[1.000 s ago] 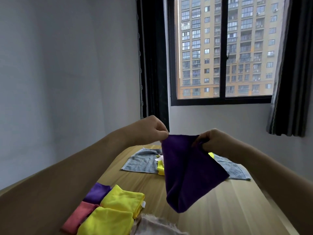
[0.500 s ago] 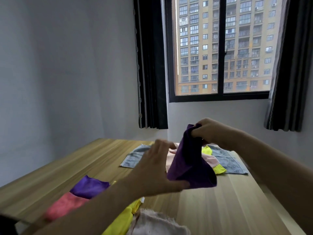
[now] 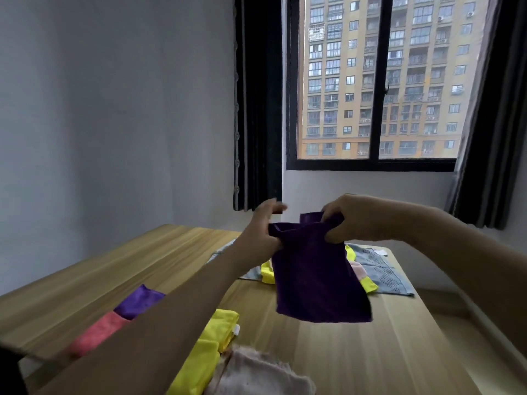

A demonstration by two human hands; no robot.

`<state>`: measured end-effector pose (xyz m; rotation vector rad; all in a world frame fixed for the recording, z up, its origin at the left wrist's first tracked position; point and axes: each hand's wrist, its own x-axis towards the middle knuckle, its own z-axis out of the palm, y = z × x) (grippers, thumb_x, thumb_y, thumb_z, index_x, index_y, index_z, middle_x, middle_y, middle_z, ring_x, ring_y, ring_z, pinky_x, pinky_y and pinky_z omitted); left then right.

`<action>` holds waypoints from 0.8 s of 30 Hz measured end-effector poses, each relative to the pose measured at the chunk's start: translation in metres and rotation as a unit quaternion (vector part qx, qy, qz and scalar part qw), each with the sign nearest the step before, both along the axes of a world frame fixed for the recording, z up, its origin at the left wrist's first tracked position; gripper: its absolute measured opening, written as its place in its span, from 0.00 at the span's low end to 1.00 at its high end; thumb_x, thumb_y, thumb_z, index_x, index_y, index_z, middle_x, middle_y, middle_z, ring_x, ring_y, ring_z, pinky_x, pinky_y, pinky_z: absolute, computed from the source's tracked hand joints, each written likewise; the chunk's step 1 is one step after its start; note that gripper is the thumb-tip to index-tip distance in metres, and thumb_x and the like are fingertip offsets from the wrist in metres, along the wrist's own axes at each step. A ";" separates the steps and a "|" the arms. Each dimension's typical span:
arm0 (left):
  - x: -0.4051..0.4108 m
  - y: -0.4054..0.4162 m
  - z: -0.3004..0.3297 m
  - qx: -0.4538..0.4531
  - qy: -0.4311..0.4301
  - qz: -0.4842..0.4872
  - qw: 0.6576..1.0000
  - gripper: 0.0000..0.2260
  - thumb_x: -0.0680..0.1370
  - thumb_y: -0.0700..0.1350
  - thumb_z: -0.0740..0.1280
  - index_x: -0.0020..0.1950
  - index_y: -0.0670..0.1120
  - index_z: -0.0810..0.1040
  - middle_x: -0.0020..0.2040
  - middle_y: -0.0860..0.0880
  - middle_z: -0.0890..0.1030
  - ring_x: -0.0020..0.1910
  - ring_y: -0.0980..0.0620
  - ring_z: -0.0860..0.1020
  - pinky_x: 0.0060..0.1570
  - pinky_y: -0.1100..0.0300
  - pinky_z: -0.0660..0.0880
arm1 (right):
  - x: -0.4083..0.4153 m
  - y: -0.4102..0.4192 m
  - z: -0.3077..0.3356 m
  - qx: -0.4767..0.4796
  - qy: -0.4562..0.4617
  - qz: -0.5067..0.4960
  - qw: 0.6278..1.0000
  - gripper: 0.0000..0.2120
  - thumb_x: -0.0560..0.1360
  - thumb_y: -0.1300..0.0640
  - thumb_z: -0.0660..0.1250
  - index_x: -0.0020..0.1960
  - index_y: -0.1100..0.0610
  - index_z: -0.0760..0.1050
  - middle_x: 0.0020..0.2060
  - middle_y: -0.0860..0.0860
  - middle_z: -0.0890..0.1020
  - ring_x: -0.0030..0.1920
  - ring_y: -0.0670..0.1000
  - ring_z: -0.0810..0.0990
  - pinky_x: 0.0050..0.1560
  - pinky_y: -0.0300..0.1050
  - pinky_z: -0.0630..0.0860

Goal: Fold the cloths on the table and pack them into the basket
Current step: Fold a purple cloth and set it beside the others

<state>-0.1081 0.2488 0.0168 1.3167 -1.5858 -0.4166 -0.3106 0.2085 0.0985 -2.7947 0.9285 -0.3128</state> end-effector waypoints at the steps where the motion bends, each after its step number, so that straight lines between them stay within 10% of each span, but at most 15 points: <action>1: 0.000 -0.003 0.008 0.015 -0.041 -0.036 0.998 0.32 0.73 0.39 0.72 0.73 0.56 0.63 0.70 0.57 0.62 0.64 0.60 0.67 0.58 0.67 0.71 | 0.001 0.003 0.003 -0.009 0.011 0.013 1.000 0.05 0.72 0.57 0.68 0.39 0.50 0.80 0.43 0.50 0.83 0.40 0.49 0.79 0.48 0.49 0.77; 5: 0.000 -0.014 0.023 0.117 -0.157 -0.121 0.973 0.29 0.71 0.37 0.66 0.70 0.56 0.70 0.75 0.59 0.61 0.73 0.52 0.63 0.68 0.49 0.69 | -0.001 0.008 0.010 -0.032 0.037 0.022 0.999 0.06 0.72 0.57 0.67 0.39 0.48 0.78 0.42 0.49 0.83 0.37 0.45 0.77 0.44 0.43 0.76; 9: -0.007 -0.010 0.022 0.140 -0.070 -0.140 0.978 0.22 0.65 0.39 0.60 0.58 0.41 0.80 0.60 0.54 0.78 0.52 0.51 0.78 0.52 0.55 0.77 | -0.013 -0.001 0.010 -0.046 0.040 0.000 0.998 0.06 0.74 0.57 0.66 0.48 0.54 0.81 0.43 0.48 0.82 0.45 0.50 0.80 0.54 0.49 0.79; 16: -0.010 -0.002 0.027 0.182 -0.072 -0.095 0.976 0.20 0.66 0.45 0.62 0.50 0.32 0.80 0.61 0.49 0.79 0.49 0.49 0.78 0.54 0.53 0.76 | -0.021 -0.005 0.008 -0.043 0.026 0.027 0.998 0.06 0.75 0.58 0.67 0.49 0.52 0.83 0.48 0.46 0.82 0.47 0.49 0.80 0.56 0.49 0.77; 20: -0.004 0.004 0.025 0.089 -0.206 -0.036 0.974 0.11 0.76 0.47 0.63 0.39 0.43 0.78 0.35 0.46 0.77 0.34 0.54 0.73 0.38 0.56 0.71 | -0.021 -0.011 0.000 -0.060 -0.011 0.025 0.998 0.07 0.74 0.57 0.67 0.49 0.53 0.83 0.46 0.46 0.81 0.46 0.48 0.79 0.55 0.50 0.77; 24: 0.000 0.007 0.027 -0.014 -0.281 0.000 0.960 0.14 0.81 0.50 0.62 0.39 0.45 0.76 0.35 0.47 0.76 0.32 0.54 0.72 0.35 0.59 0.69 | -0.016 -0.012 -0.018 -0.058 -0.081 0.027 0.995 0.04 0.71 0.59 0.69 0.44 0.52 0.79 0.44 0.46 0.78 0.43 0.48 0.78 0.49 0.48 0.78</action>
